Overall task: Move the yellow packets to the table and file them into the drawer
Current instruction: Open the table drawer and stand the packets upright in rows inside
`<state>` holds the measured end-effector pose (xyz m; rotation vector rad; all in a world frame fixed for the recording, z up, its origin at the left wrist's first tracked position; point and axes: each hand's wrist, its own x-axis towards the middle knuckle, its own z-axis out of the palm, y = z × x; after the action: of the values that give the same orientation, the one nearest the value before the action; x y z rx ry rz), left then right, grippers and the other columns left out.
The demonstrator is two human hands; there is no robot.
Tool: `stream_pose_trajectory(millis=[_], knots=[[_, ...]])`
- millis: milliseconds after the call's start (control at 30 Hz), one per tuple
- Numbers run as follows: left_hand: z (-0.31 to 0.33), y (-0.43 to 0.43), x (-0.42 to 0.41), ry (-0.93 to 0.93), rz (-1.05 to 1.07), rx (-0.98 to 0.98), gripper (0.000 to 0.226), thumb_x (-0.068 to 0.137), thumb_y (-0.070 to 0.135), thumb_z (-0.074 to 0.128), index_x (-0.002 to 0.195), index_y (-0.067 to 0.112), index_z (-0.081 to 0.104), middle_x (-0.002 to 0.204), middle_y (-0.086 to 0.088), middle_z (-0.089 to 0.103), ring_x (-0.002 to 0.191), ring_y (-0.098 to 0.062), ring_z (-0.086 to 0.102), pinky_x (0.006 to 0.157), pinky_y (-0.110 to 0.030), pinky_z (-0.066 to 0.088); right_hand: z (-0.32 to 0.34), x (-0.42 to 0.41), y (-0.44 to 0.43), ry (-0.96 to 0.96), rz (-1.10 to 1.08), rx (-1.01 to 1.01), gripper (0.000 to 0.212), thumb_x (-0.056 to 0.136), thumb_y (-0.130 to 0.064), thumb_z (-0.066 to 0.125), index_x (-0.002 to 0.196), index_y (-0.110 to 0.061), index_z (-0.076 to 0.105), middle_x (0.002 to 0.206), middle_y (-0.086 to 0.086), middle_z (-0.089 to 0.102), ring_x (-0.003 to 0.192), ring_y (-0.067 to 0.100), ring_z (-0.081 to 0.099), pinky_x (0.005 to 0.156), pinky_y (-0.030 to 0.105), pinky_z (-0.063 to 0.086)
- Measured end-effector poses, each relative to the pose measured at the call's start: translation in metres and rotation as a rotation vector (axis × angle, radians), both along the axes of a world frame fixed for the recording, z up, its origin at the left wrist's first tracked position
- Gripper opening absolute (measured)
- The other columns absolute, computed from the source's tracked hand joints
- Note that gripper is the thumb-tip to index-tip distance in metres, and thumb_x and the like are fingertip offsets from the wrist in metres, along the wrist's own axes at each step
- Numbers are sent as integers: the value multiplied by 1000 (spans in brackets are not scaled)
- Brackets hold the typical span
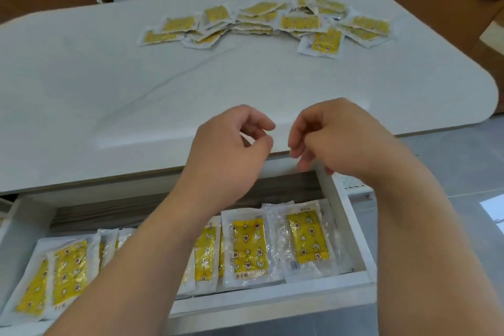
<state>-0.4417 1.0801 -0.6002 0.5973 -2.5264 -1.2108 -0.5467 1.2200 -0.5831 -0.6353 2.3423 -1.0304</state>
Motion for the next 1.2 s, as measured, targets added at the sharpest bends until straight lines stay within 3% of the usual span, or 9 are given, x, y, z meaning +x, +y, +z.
stream_pose_trajectory(millis=[100, 233, 400, 533, 700, 833, 1033, 1100, 1200], knots=[[1, -4, -55, 36, 30, -179, 21, 93, 27, 65, 113, 32, 64, 104, 16, 64, 85, -4, 62, 77, -22, 53, -13, -21, 4, 191, -371, -197, 32, 86, 0, 48, 93, -24, 68, 90, -6, 72, 78, 13, 71, 53, 19, 43], [-18, 0, -140, -5, -73, -451, 44, 98, 31, 58, 139, 19, 49, 140, -1, 49, 128, -22, 47, 104, -34, 41, -38, -81, 3, 470, -664, -148, 38, 88, -12, 56, 124, -23, 55, 129, 3, 53, 122, 24, 48, 86, 29, 40], [-29, -4, -231, -7, -172, -776, 59, 97, 42, 53, 145, 11, 40, 152, -9, 37, 139, -31, 36, 109, -44, 35, -50, -203, 0, 595, -574, 229, 77, 89, -52, 58, 153, -21, 29, 162, 14, 18, 148, 35, 18, 115, 51, 24], [-31, -25, -289, 4, -97, -916, 69, 95, 58, 40, 149, 14, 38, 160, -7, 31, 147, -29, 26, 117, -49, 26, -54, -269, 0, 845, -274, 415, 87, 87, -80, 35, 158, -32, 19, 169, 13, 7, 156, 32, 4, 121, 61, 8], [-49, -42, -327, -9, -15, -846, 92, 86, 79, 30, 157, 21, 27, 168, -8, 11, 154, -28, 9, 123, -50, 10, -67, -310, -7, 792, -308, 381, 101, 79, -92, 25, 161, -35, 9, 170, 10, 4, 157, 31, 2, 122, 62, 2], [-51, -48, -342, -143, -81, -828, 98, 84, 83, 23, 159, 21, 22, 168, -5, 14, 154, -26, 10, 123, -52, 9, -69, -319, -7, 696, -318, 418, 101, 78, -91, 27, 159, -33, 16, 164, 8, 29, 148, 34, 32, 115, 62, 22], [-47, -44, -337, -185, -39, -940, 88, 86, 78, 19, 147, 20, 45, 150, -5, 47, 140, -29, 38, 113, -52, 28, -69, -319, -8, 852, -269, 390, 64, 95, -70, 34, 132, -23, 57, 128, 10, 64, 118, 35, 58, 93, 45, 46], [-45, -42, -332, -227, -48, -947, 83, 89, 75, 20, 147, 20, 44, 150, -7, 46, 138, -31, 39, 110, -51, 30, -70, -319, -8, 898, -256, 356, 54, 97, -64, 35, 121, -24, 64, 117, 10, 69, 108, 36, 61, 84, 42, 48], [-45, -39, -323, -278, -87, -874, 76, 94, 68, 19, 154, 22, 33, 158, -7, 34, 144, -30, 29, 114, -51, 27, -67, -315, -7, 930, -261, 325, 51, 101, -59, 34, 123, -24, 64, 115, 12, 69, 105, 38, 62, 82, 42, 47]])
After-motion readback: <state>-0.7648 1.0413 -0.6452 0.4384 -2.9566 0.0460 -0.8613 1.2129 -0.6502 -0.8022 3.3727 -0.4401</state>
